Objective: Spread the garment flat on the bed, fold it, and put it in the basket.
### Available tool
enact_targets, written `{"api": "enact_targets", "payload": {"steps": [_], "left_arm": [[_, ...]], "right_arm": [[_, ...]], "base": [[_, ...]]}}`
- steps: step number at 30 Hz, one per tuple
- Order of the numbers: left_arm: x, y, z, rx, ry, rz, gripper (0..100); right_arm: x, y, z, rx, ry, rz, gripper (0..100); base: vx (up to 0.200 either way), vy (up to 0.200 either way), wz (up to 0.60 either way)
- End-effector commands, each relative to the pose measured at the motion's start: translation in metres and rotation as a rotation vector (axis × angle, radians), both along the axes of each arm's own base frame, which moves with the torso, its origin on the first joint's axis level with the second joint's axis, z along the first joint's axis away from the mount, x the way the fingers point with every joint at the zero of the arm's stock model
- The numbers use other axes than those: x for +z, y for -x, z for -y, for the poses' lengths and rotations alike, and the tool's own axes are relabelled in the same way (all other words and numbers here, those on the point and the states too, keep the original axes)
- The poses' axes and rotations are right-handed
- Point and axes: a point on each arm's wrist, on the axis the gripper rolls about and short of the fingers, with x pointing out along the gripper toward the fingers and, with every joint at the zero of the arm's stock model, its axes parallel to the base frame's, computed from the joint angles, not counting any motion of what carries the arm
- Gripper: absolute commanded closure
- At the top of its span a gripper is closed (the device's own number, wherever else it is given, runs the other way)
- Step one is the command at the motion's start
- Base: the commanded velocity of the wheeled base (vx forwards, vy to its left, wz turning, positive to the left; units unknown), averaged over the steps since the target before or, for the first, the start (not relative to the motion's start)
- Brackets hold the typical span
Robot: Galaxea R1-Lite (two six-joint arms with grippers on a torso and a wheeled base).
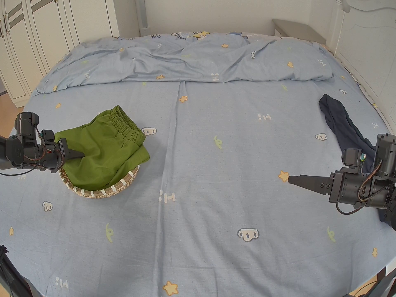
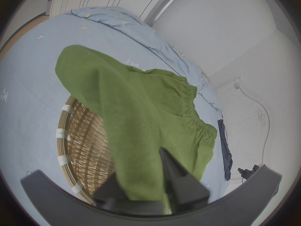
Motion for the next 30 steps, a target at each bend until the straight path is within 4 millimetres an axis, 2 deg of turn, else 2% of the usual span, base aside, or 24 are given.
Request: {"api": "enact_targets", "payload": {"steps": [1, 4, 5, 6, 7, 9, 14, 19, 20, 24, 25, 28, 30], "left_arm": [[-0.002, -0.001, 0.002, -0.003, 0.005, -0.014, 0], [0.021, 0.011, 0.004, 0.014, -0.021, 0.028, 0], [0.041, 0.024, 0.007, 0.044, -0.052, 0.056, 0], [0.050, 0.030, 0.009, 0.061, -0.067, 0.063, 0], [0.051, 0.031, 0.008, 0.065, -0.068, 0.063, 0], [0.072, 0.048, 0.010, 0.092, -0.102, 0.067, 0], [0.104, 0.081, 0.014, 0.077, -0.160, 0.083, 0], [0.138, 0.137, 0.028, 0.063, -0.249, 0.183, 0], [0.145, 0.157, 0.037, 0.056, -0.256, 0.214, 0], [0.135, 0.208, 0.062, -0.009, -0.258, 0.246, 0], [0.135, 0.208, 0.062, -0.009, -0.258, 0.246, 0], [0.105, 0.265, 0.081, -0.068, -0.250, 0.288, 0], [0.089, 0.291, 0.085, -0.072, -0.255, 0.324, 0]], "right_arm": [[0.001, 0.001, 0.000, 0.001, -0.001, 0.003, 0], [0.001, 0.001, 0.000, 0.001, -0.002, 0.005, 0], [0.001, 0.001, 0.000, 0.001, -0.002, 0.005, 0], [0.001, 0.001, 0.000, 0.001, -0.001, 0.003, 0], [0.001, 0.001, 0.000, 0.001, -0.001, 0.003, 0], [0.000, 0.001, -0.001, 0.005, 0.000, 0.003, 0], [0.002, 0.004, 0.000, 0.006, 0.001, 0.016, 0], [0.014, 0.027, 0.009, 0.024, 0.067, 0.180, 0], [0.015, 0.043, 0.014, 0.035, 0.099, 0.246, 0], [0.008, 0.077, 0.026, 0.030, 0.145, 0.330, 0], [0.008, 0.077, 0.026, 0.030, 0.145, 0.330, 0], [-0.003, 0.113, 0.039, -0.007, 0.151, 0.377, 0], [-0.010, 0.132, 0.046, -0.031, 0.148, 0.401, 0]], "base": [[0.000, 0.000, 0.00], [0.000, 0.000, 0.00], [0.000, 0.000, 0.00], [0.000, 0.000, 0.00], [0.000, 0.000, 0.00], [0.000, 0.000, 0.00], [0.000, 0.000, 0.00], [0.000, 0.000, 0.00], [0.000, 0.000, 0.00], [0.000, 0.000, 0.00], [0.000, 0.000, 0.00], [0.000, 0.000, 0.00], [0.000, 0.000, 0.00]]}}
